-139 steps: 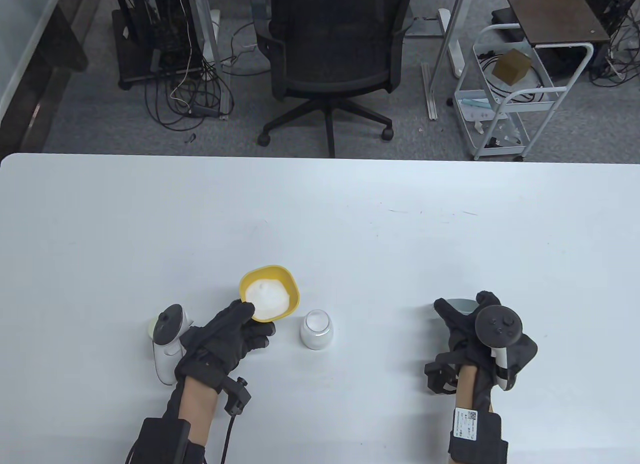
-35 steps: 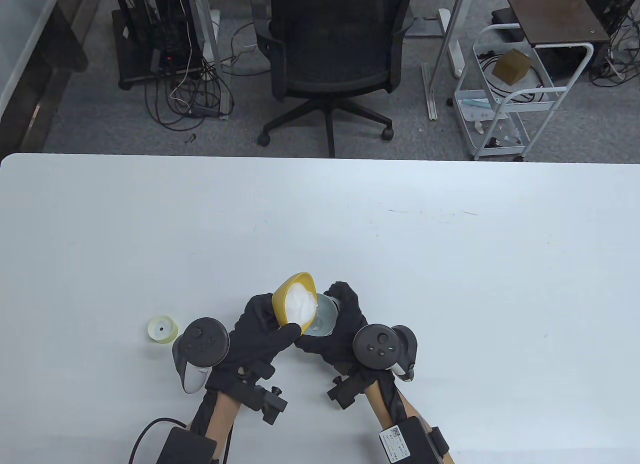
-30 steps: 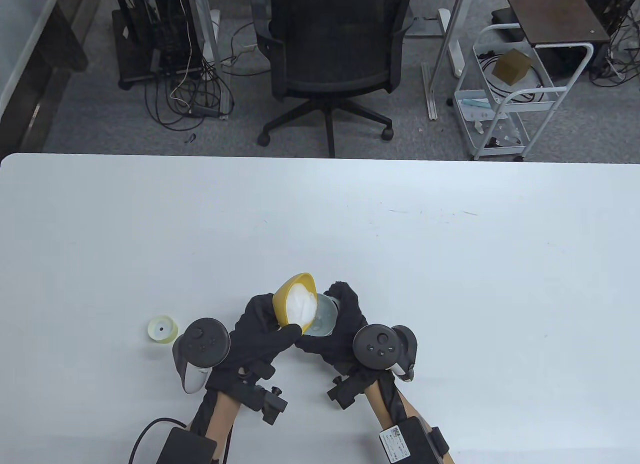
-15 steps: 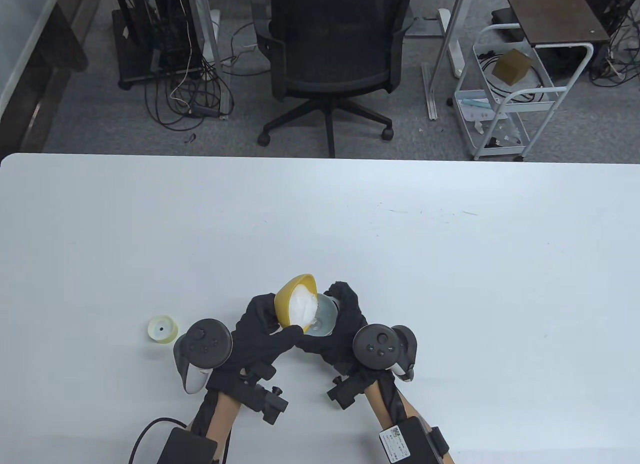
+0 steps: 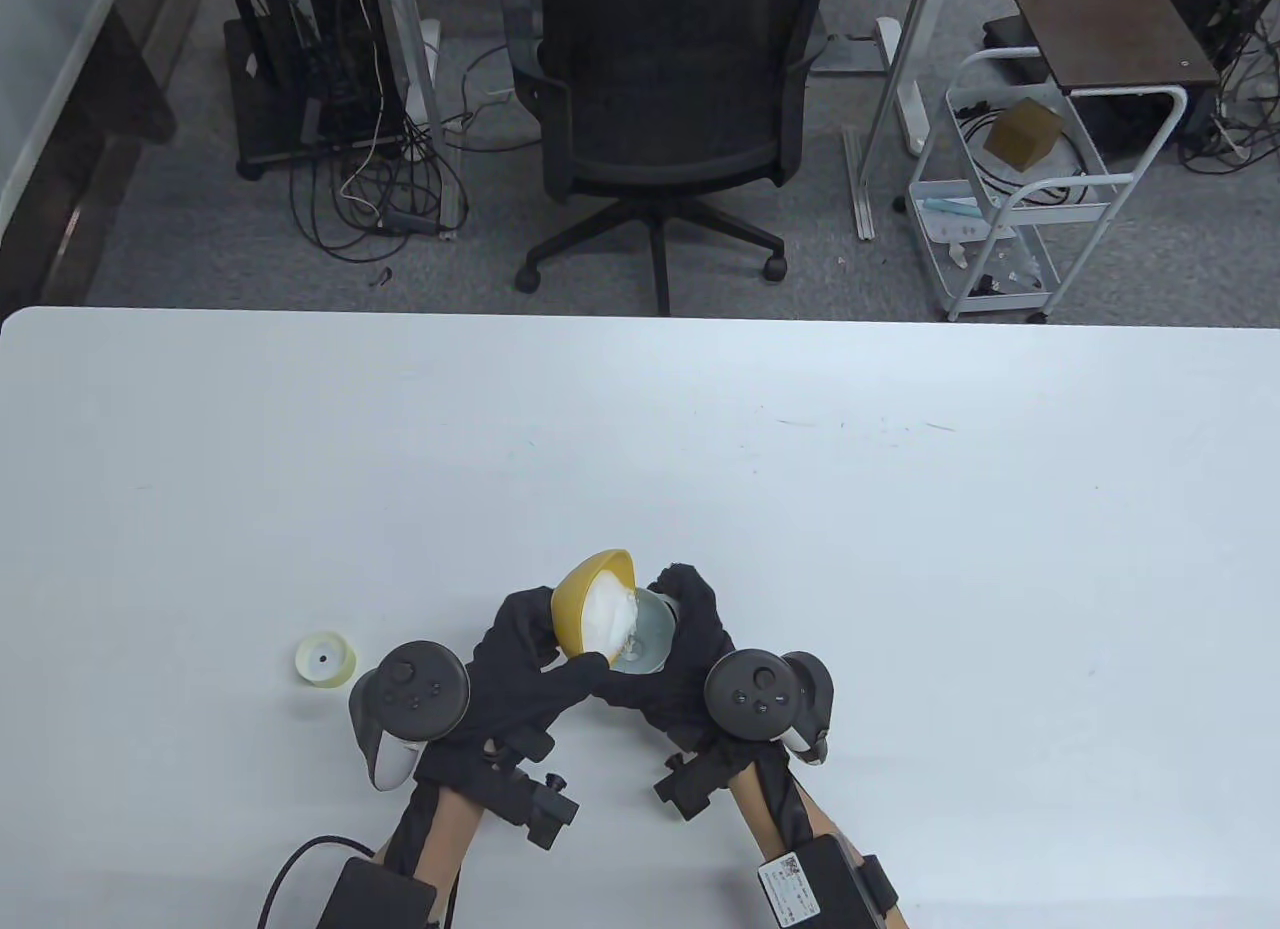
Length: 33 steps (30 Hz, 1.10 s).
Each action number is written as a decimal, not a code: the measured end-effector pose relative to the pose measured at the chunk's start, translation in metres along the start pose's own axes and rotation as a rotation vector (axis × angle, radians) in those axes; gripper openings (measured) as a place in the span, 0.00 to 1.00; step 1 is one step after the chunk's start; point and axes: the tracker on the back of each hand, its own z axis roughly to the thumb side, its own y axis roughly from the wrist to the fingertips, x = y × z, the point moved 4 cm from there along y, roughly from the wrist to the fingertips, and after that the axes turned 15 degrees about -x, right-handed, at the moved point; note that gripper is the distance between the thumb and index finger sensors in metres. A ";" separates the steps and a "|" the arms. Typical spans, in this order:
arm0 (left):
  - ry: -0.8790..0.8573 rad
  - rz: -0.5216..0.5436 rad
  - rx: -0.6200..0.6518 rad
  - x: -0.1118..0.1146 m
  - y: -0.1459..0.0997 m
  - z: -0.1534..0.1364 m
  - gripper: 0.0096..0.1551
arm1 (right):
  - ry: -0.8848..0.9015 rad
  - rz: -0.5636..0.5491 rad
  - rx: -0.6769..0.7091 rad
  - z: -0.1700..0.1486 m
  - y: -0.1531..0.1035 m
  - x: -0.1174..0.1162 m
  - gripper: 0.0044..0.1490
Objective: Unscrew the press dispenser and pour salt into it
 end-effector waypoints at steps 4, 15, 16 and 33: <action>0.010 0.009 0.003 0.000 0.000 0.001 0.55 | 0.000 0.000 0.000 0.000 0.000 0.000 0.82; 0.025 0.020 0.005 0.001 -0.001 0.002 0.56 | 0.000 0.000 0.000 0.000 0.000 0.000 0.82; 0.027 0.021 0.005 0.001 -0.001 0.002 0.56 | 0.000 0.000 0.000 0.000 0.000 0.000 0.82; 0.042 0.035 0.011 0.001 -0.002 0.004 0.56 | 0.000 0.000 0.000 0.000 0.000 0.000 0.82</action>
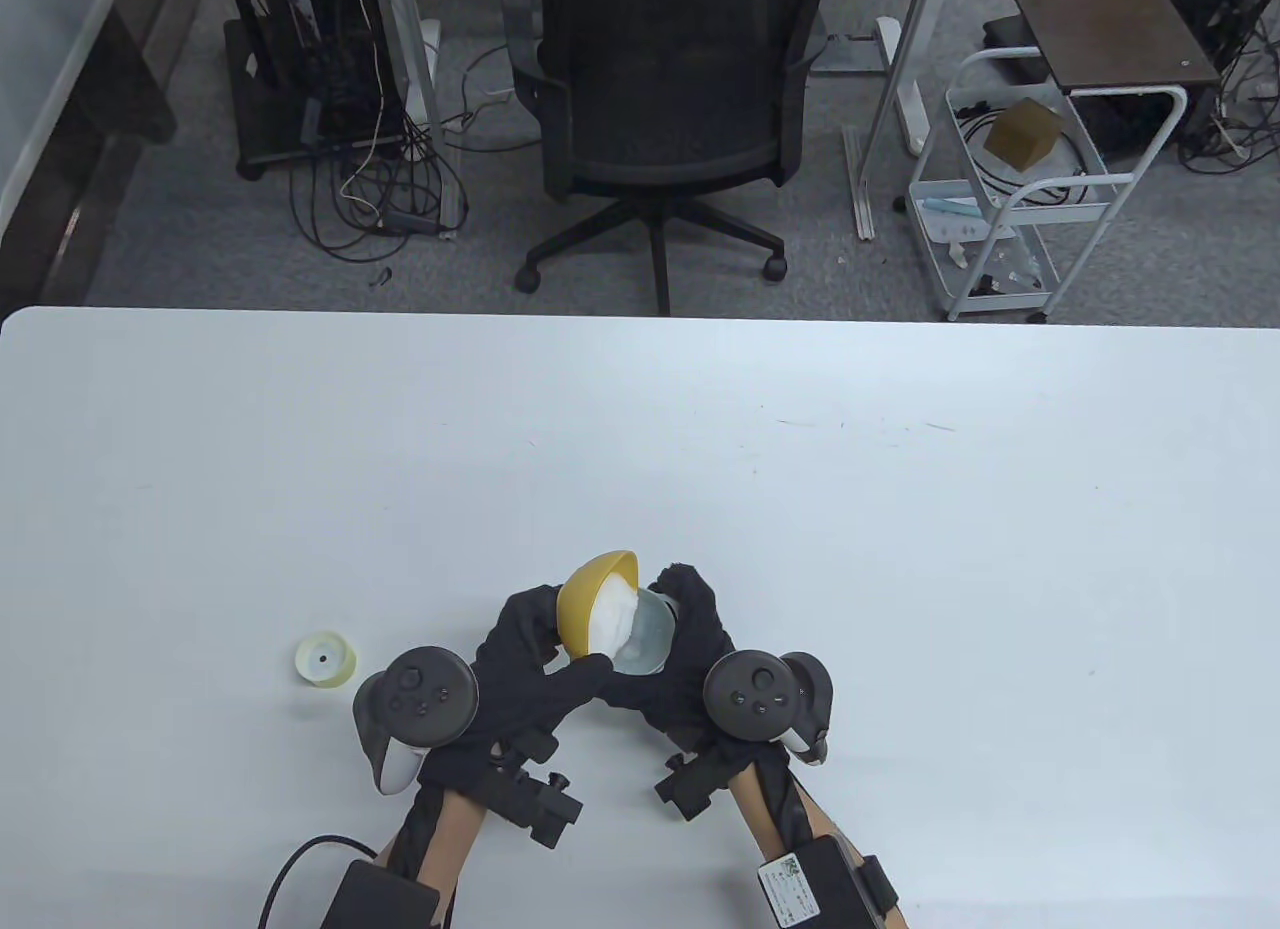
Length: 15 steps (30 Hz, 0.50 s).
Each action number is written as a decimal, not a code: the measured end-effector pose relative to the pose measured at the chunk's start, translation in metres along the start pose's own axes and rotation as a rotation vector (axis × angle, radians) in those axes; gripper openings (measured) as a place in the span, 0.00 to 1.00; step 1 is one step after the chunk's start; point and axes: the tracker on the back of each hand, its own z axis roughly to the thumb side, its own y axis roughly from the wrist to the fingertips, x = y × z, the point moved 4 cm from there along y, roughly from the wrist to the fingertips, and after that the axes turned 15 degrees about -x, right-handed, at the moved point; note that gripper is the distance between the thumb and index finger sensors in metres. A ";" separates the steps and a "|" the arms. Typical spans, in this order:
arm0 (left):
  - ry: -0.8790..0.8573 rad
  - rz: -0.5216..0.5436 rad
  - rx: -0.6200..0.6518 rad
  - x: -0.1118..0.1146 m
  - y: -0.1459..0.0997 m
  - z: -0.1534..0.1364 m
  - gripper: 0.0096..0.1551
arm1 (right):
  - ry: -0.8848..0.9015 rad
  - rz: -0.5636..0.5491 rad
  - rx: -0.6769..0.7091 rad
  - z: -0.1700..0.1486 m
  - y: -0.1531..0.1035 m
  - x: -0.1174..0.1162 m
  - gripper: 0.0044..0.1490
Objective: Unscrew the press dispenser and pour salt into it
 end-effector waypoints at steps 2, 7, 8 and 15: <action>0.000 0.000 0.000 0.000 0.000 0.000 0.56 | 0.000 0.000 0.000 0.000 0.000 0.000 0.82; 0.003 0.001 0.002 0.001 0.000 0.001 0.56 | 0.000 0.000 0.000 0.000 0.000 0.000 0.82; 0.003 0.001 0.002 0.000 0.000 0.001 0.56 | 0.000 0.000 0.000 0.000 0.000 0.000 0.82; 0.011 0.006 0.003 0.001 -0.001 0.002 0.56 | 0.000 0.000 0.000 0.000 0.000 0.000 0.82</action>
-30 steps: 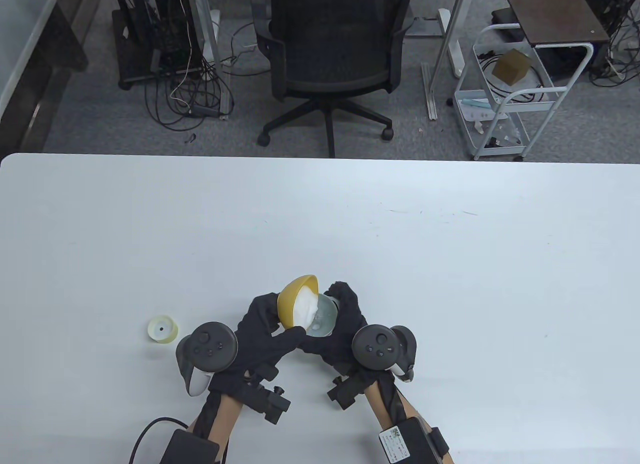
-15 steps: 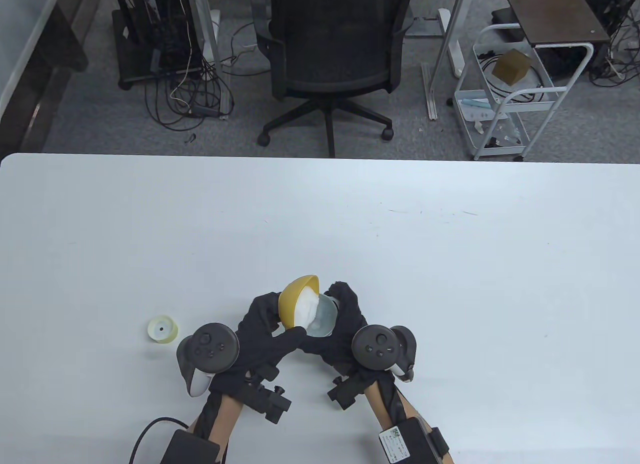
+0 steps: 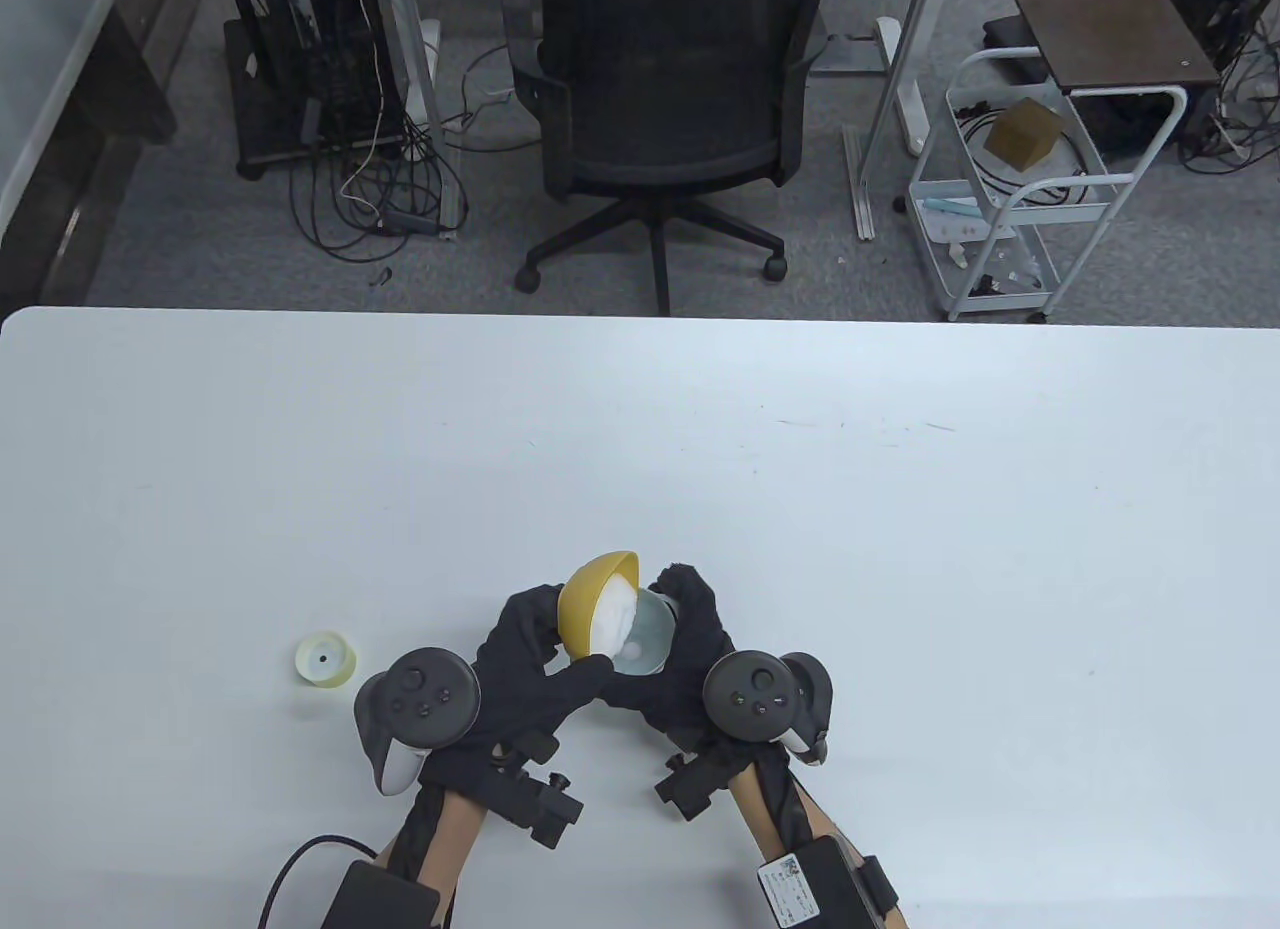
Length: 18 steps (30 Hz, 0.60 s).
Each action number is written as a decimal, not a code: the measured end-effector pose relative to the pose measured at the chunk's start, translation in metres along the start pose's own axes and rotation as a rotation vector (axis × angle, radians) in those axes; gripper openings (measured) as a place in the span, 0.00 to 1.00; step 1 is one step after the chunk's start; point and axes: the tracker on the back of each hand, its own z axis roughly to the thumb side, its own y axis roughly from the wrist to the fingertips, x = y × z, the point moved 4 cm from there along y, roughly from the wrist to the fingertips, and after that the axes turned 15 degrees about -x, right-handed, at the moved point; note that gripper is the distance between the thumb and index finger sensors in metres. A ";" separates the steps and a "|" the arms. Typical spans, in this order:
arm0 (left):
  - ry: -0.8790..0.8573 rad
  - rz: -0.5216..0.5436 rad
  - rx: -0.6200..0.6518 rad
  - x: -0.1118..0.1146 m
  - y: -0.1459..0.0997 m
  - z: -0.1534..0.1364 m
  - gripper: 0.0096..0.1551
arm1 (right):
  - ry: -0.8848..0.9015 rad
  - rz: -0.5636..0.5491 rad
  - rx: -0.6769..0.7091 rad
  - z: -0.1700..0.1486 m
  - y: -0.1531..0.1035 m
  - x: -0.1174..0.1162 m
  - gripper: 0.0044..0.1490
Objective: Unscrew the press dispenser and pour salt into it
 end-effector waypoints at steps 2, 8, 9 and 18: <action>0.002 0.001 0.001 0.000 0.000 0.000 0.56 | 0.000 0.000 0.000 0.000 0.000 0.000 0.82; 0.008 0.009 0.004 0.000 0.000 0.001 0.56 | 0.000 0.000 0.000 0.000 0.000 0.000 0.82; 0.009 0.010 0.005 0.000 0.000 0.001 0.56 | 0.000 0.000 0.000 0.000 0.000 0.000 0.82; 0.015 0.014 0.006 0.000 -0.001 0.002 0.56 | 0.000 0.000 0.000 0.000 0.000 0.000 0.82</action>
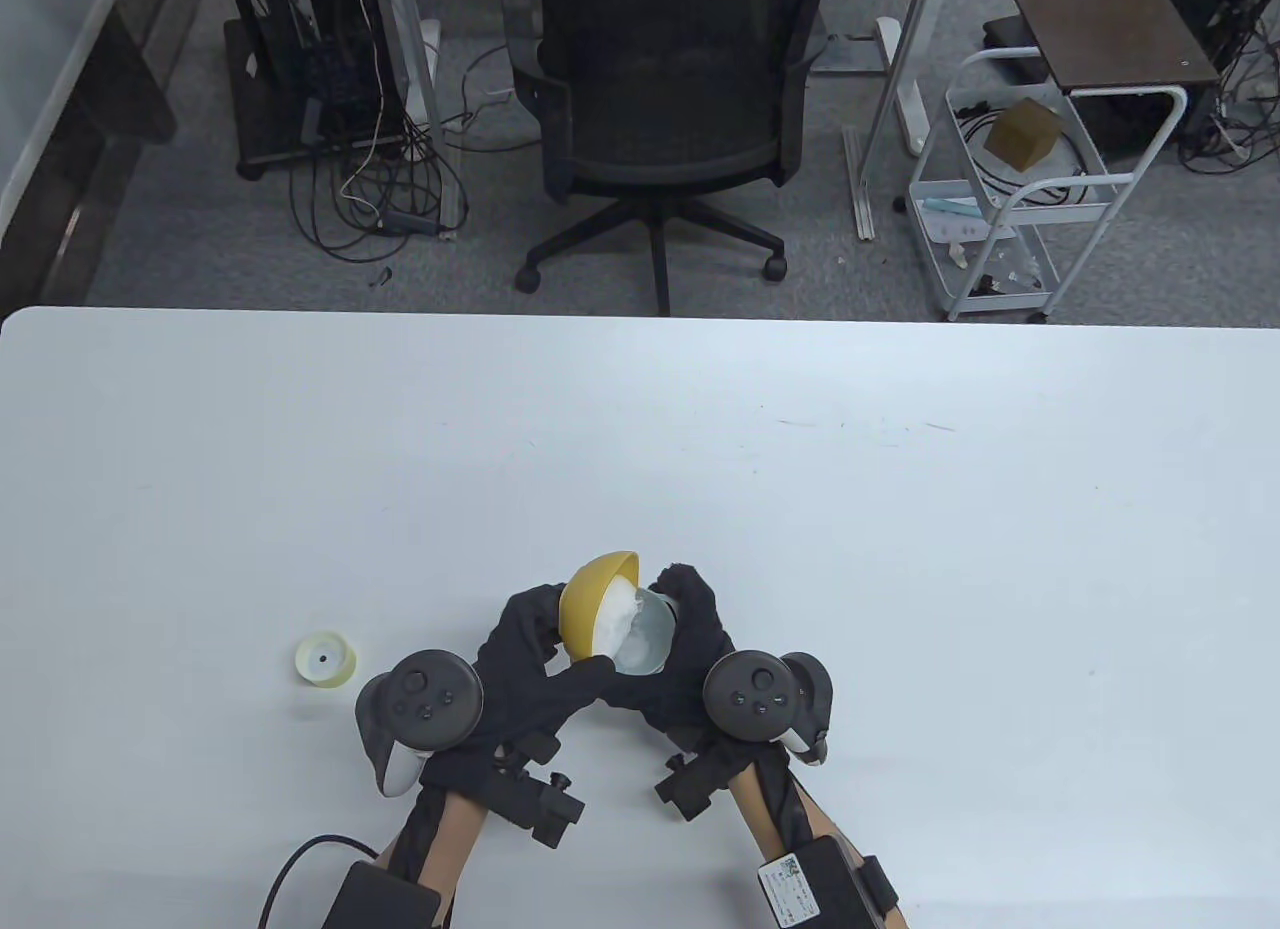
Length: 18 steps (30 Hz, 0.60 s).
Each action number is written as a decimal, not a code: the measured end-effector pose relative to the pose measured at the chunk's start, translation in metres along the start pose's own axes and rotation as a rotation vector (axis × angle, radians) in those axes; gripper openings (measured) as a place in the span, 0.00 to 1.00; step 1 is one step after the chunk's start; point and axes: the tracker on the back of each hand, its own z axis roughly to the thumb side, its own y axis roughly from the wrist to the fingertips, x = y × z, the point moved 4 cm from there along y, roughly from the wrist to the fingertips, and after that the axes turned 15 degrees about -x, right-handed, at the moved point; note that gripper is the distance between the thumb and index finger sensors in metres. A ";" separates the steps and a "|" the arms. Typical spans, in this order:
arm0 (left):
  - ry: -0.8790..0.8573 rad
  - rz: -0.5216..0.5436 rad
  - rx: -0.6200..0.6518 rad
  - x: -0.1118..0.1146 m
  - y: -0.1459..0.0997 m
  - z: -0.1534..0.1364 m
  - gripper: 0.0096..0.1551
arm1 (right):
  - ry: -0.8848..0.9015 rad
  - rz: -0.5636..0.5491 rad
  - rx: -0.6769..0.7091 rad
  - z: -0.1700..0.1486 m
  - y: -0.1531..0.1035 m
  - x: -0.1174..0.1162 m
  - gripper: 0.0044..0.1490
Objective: Unscrew the press dispenser and pour salt into it
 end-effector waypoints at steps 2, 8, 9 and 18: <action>0.003 0.002 0.000 0.000 0.000 0.000 0.56 | 0.000 0.000 0.000 0.000 0.000 0.000 0.82; 0.003 0.003 0.000 0.000 0.000 0.000 0.56 | 0.000 0.000 0.000 0.000 0.000 0.000 0.82; 0.005 0.005 0.001 0.000 0.000 0.000 0.56 | 0.000 0.000 0.000 0.000 0.000 0.000 0.82; 0.010 0.011 0.002 0.000 -0.001 0.001 0.55 | 0.000 0.000 0.000 0.000 0.000 0.000 0.82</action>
